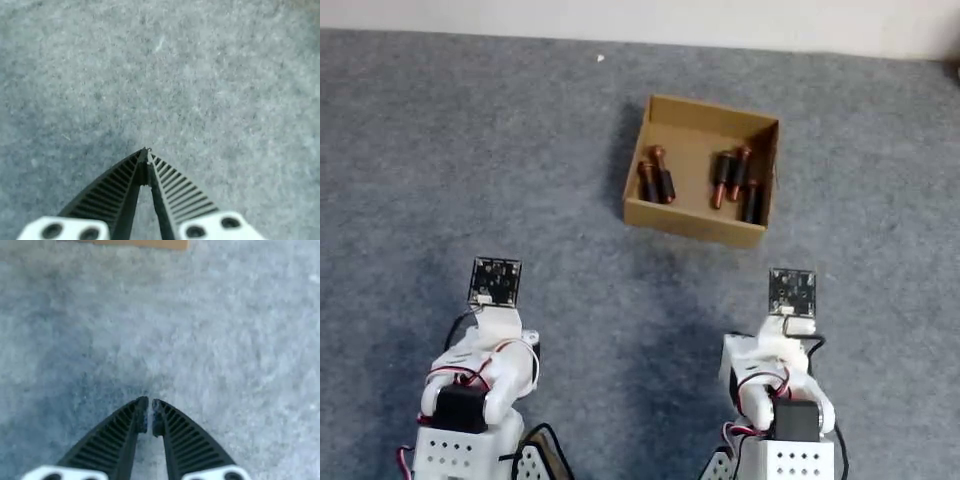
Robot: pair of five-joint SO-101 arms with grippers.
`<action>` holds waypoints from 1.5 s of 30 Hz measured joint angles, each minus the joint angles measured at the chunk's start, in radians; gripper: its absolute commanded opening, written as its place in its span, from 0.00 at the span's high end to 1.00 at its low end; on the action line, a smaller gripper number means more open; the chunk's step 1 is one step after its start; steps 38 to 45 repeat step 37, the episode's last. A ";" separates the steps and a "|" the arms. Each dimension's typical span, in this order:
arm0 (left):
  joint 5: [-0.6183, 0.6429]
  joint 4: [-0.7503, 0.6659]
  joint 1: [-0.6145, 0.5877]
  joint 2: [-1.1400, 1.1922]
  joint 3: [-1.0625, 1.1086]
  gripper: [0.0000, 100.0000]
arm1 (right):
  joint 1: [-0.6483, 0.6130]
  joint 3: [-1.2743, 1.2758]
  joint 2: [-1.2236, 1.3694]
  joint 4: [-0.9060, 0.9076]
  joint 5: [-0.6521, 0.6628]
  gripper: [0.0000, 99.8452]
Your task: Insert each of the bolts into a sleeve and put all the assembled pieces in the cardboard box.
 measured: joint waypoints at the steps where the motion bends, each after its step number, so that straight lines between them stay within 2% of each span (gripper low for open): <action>1: 0.000 0.009 0.000 0.000 0.000 0.99 | 0.000 0.000 0.000 0.005 0.000 0.99; 45: 0.000 0.025 0.000 0.000 0.000 0.99 | 0.000 0.000 0.000 0.006 0.000 0.99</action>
